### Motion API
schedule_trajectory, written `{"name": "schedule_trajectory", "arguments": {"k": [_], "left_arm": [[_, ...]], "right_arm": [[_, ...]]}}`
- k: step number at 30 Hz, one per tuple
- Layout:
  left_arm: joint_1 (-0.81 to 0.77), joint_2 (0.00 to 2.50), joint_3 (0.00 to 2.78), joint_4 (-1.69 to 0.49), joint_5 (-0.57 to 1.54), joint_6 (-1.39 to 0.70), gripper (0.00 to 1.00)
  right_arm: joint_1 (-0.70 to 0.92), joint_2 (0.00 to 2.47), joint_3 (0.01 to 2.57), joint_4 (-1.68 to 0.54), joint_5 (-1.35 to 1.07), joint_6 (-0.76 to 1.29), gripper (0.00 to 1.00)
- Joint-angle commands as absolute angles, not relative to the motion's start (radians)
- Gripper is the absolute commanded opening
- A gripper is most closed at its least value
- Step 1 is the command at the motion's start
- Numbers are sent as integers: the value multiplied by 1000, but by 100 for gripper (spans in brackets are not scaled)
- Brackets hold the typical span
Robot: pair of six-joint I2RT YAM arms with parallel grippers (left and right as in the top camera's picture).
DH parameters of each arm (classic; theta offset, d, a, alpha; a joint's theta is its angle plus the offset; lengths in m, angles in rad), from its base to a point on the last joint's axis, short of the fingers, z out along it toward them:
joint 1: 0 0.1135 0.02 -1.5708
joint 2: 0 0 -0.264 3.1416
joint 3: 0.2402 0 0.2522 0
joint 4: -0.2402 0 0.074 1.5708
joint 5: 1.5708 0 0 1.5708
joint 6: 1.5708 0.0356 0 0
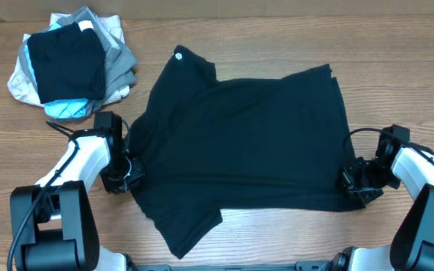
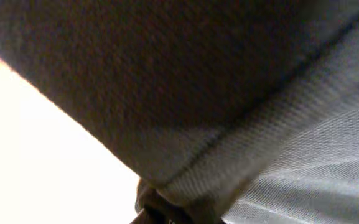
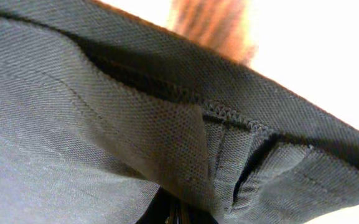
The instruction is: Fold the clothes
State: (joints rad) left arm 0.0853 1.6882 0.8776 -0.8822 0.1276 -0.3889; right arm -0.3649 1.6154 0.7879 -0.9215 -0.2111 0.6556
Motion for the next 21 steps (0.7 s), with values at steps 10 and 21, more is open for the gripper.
{"name": "schedule_trajectory", "arguments": {"k": [10, 21], "left_arm": [[97, 1628, 926, -928, 169, -286, 53], [65, 1472, 1238, -1160, 170, -265, 100]], "right_arm": [[-378, 1588, 956, -1060, -134, 614, 11], [-377, 1569, 1262, -1303, -259, 437, 90]]}}
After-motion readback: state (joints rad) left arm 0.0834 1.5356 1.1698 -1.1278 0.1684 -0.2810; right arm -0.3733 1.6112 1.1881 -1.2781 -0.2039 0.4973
